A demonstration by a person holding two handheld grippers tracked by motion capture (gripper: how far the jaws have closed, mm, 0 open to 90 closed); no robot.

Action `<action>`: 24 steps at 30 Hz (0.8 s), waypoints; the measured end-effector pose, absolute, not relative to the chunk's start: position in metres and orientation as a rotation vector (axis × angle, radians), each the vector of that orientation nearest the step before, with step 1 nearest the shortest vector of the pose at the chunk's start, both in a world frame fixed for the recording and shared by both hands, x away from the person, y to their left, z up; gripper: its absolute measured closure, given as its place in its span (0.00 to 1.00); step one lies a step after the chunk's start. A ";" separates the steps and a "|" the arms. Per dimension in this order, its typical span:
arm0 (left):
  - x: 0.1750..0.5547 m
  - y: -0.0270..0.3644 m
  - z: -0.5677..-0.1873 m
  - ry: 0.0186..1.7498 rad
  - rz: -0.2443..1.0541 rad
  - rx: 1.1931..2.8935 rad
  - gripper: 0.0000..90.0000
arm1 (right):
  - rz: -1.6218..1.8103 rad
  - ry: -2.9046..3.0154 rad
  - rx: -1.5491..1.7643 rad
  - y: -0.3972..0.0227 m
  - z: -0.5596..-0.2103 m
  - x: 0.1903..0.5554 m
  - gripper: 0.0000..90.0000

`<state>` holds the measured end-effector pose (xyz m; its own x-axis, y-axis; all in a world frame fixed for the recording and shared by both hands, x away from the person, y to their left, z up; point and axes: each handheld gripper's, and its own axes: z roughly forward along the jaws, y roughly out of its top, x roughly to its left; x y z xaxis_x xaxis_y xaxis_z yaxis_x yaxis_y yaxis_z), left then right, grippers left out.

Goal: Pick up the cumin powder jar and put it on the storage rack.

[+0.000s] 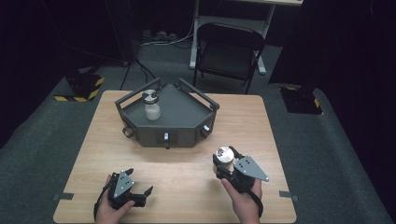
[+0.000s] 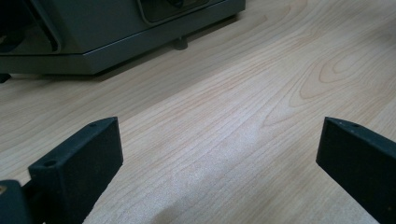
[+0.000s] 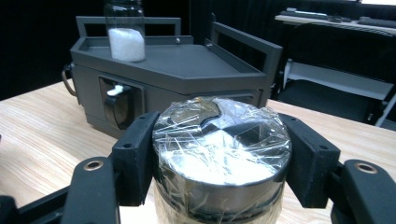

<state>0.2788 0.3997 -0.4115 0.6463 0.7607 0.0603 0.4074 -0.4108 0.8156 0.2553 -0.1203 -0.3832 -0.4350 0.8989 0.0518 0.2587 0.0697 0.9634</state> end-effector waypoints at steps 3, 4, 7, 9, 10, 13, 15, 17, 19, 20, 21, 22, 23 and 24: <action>0.280 0.402 -0.412 0.919 0.536 2.034 0.01 | 1.402 1.768 1.145 -0.115 -0.379 0.260 0.39; 0.280 0.402 -0.412 0.920 0.535 2.034 0.01 | 1.404 1.771 1.141 -0.114 -0.378 0.262 0.39; 0.280 0.400 -0.411 0.920 0.537 2.042 0.01 | 1.402 1.783 1.125 -0.108 -0.374 0.267 0.39; 0.280 0.400 -0.411 0.909 0.541 2.046 0.01 | 1.407 1.789 1.118 -0.105 -0.371 0.271 0.39; 0.279 0.400 -0.411 0.905 0.545 2.050 0.01 | 1.409 1.792 1.114 -0.103 -0.370 0.272 0.39; 0.279 0.399 -0.411 0.901 0.550 2.054 0.01 | 1.416 1.797 1.110 -0.099 -0.368 0.277 0.39; 0.279 0.399 -0.411 0.900 0.550 2.054 0.01 | 1.423 1.804 1.108 -0.097 -0.366 0.281 0.39; 0.279 0.399 -0.411 0.901 0.547 2.054 0.01 | 1.429 1.806 1.103 -0.094 -0.364 0.285 0.39; 0.280 0.399 -0.411 0.901 0.545 2.053 0.01 | 1.435 1.808 1.097 -0.092 -0.362 0.288 0.39; 0.280 0.399 -0.411 0.901 0.544 2.053 0.01 | 1.437 1.809 1.094 -0.091 -0.361 0.290 0.39; 0.280 0.399 -0.411 0.900 0.543 2.054 0.01 | 1.440 1.809 1.094 -0.090 -0.360 0.292 0.39; 0.280 0.400 -0.411 0.900 0.541 2.054 0.01 | 1.444 1.809 1.093 -0.090 -0.359 0.294 0.39; 0.280 0.400 -0.411 0.901 0.540 2.053 0.01 | 1.446 1.810 1.094 -0.089 -0.358 0.297 0.39; 0.280 0.400 -0.411 0.901 0.537 2.051 0.01 | 1.447 1.809 1.092 -0.088 -0.357 0.298 0.39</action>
<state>0.2803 0.4003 -0.4112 0.6541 0.7544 0.0561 0.4077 -0.4140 0.8139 0.2983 -0.0885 -0.3573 -0.5022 0.8630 0.0547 0.2428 0.0800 0.9668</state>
